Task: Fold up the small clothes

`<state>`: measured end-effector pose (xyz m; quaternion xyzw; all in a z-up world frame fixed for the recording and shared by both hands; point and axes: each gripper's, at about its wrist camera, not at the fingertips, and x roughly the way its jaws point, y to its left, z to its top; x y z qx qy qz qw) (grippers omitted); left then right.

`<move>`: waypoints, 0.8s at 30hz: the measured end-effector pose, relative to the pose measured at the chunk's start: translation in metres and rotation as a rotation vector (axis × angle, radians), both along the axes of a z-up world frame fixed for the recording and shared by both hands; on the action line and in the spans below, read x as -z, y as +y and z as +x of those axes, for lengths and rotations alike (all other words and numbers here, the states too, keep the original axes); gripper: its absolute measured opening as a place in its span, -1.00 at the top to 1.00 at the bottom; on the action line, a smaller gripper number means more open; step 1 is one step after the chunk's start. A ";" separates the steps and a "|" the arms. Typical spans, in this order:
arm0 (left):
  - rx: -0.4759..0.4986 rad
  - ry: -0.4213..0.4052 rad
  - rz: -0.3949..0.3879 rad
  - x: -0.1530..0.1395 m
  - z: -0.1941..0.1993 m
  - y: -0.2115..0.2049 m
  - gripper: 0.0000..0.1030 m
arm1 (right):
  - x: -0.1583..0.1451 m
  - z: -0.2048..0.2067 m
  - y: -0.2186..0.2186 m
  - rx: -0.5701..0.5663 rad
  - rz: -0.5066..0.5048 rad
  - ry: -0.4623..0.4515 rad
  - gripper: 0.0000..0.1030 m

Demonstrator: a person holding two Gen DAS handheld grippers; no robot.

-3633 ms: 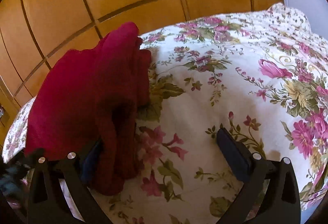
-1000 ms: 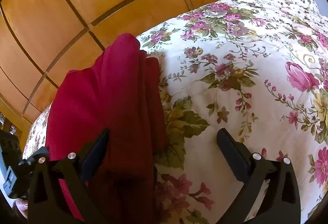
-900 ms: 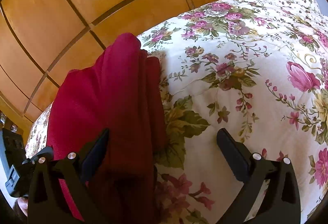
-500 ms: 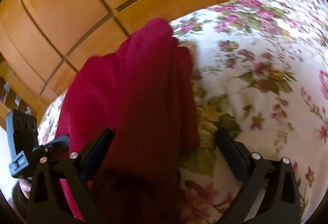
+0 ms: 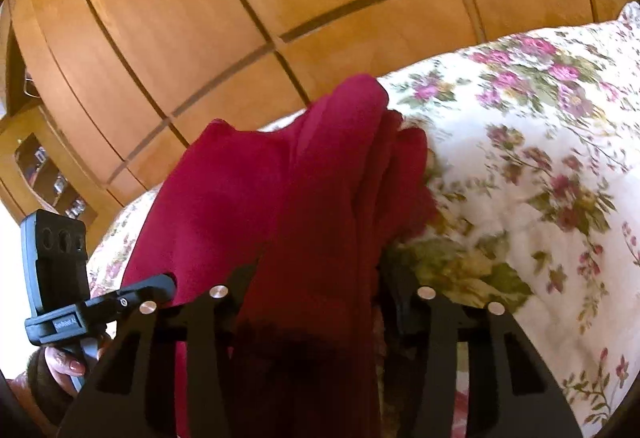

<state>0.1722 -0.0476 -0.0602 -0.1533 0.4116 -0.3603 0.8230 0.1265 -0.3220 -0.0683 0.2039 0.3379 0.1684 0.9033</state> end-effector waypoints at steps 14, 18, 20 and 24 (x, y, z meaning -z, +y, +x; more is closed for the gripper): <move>-0.096 -0.195 0.121 -0.027 0.054 0.047 0.02 | -0.019 0.078 0.065 -0.041 -0.083 -0.109 0.22; -0.125 -0.209 0.139 -0.022 0.086 0.049 0.02 | -0.019 0.104 0.074 -0.031 -0.125 -0.127 0.22; -0.141 -0.202 0.150 -0.016 0.099 0.049 0.02 | -0.015 0.118 0.079 -0.031 -0.157 -0.126 0.22; -0.175 -0.143 0.173 0.011 0.125 0.056 -0.01 | 0.001 0.142 0.081 -0.022 -0.191 -0.086 0.15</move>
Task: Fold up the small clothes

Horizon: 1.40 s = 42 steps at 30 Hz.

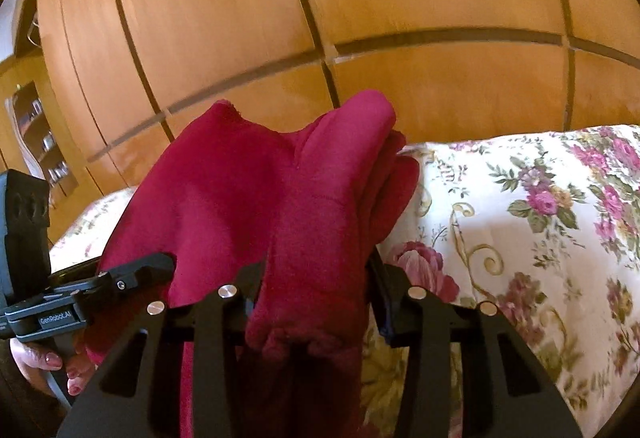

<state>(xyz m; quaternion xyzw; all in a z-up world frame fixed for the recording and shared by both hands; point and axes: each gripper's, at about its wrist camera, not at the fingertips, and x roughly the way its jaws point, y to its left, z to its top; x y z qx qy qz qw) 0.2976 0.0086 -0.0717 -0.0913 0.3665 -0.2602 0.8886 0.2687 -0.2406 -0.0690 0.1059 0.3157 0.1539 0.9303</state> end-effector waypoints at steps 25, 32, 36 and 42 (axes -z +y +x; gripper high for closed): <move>-0.166 0.059 0.072 0.024 -0.064 0.020 -0.78 | 0.024 -0.057 -0.039 0.264 -0.021 0.139 -0.96; -0.225 0.051 0.133 0.022 -0.080 0.021 -0.78 | 0.016 -0.078 -0.041 0.260 0.003 0.093 -0.96; -0.278 0.011 0.167 0.016 -0.102 0.024 -0.92 | 0.016 -0.099 -0.047 0.290 0.031 0.079 -0.96; -0.297 -0.093 0.292 0.003 -0.139 0.002 -0.92 | 0.011 -0.126 -0.043 0.347 -0.035 0.056 -0.97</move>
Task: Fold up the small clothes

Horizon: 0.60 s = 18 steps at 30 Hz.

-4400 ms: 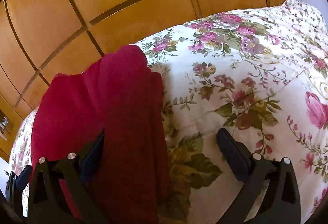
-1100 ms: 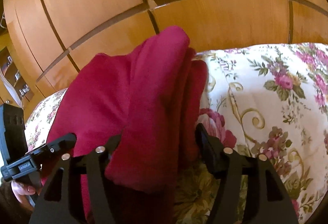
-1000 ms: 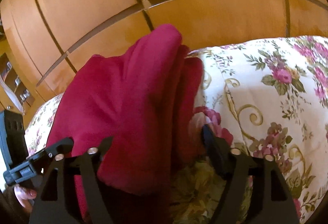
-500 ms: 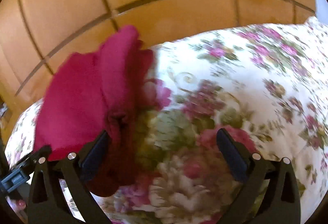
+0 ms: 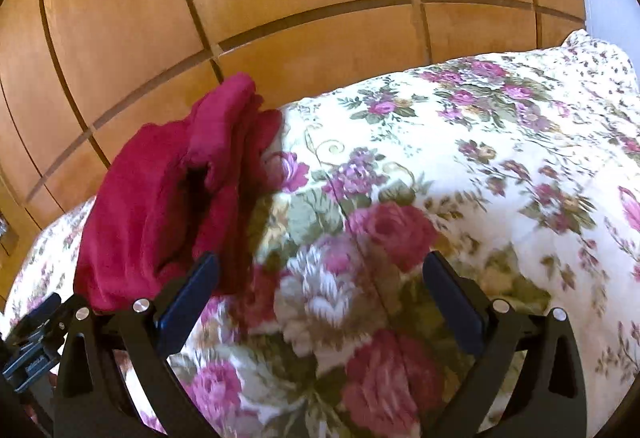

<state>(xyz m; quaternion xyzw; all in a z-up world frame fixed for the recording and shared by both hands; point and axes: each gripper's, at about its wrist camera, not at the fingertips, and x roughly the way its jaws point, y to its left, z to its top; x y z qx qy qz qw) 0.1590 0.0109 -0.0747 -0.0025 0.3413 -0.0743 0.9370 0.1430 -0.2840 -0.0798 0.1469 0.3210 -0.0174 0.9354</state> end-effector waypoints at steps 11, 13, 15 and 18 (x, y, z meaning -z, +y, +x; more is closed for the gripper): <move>-0.039 -0.109 0.088 -0.024 -0.079 -0.019 -0.93 | 0.003 -0.062 0.052 -0.045 -0.330 0.038 -0.97; -0.062 -0.123 0.079 -0.030 -0.089 -0.015 -0.93 | -0.002 -0.070 0.057 -0.035 -0.357 0.015 -0.97; -0.062 -0.135 0.061 -0.037 -0.099 -0.012 -0.93 | -0.016 -0.076 0.058 -0.030 -0.341 -0.009 -0.97; -0.075 -0.135 0.035 -0.044 -0.108 -0.004 -0.93 | -0.038 -0.087 0.059 -0.025 -0.297 -0.064 -0.97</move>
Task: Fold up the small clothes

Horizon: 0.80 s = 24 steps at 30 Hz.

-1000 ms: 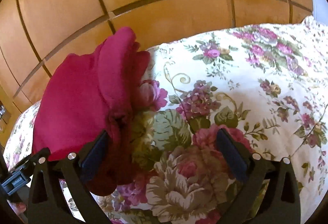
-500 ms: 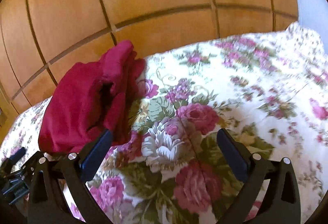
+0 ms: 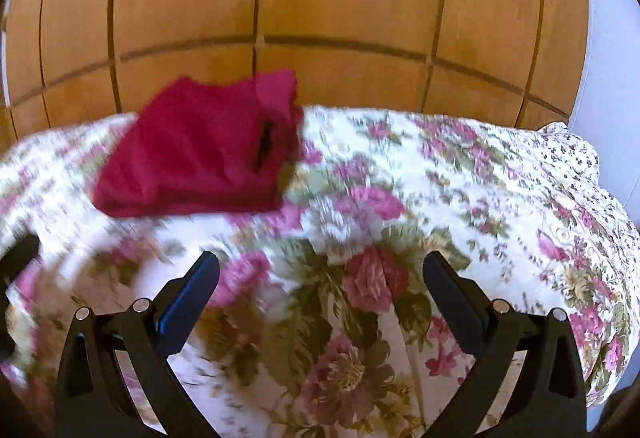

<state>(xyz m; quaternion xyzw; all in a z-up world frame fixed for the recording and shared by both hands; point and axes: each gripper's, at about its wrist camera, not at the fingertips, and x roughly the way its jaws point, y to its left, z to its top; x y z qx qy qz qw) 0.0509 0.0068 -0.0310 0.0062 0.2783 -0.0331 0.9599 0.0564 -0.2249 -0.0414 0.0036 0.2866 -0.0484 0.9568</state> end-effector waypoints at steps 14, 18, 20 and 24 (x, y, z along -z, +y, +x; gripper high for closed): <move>-0.077 -0.016 -0.040 -0.042 -0.012 0.016 -0.93 | -0.058 -0.025 0.004 0.038 0.082 -0.061 -0.97; -0.088 -0.001 -0.037 -0.047 -0.010 0.017 -0.93 | -0.064 -0.027 0.005 0.018 0.079 -0.045 -0.97; -0.080 0.014 -0.036 -0.048 -0.010 0.015 -0.93 | -0.064 -0.028 0.008 -0.001 0.048 -0.033 -0.97; -0.075 0.044 -0.038 -0.046 -0.009 0.013 -0.93 | -0.063 -0.029 0.010 -0.002 -0.004 -0.040 -0.97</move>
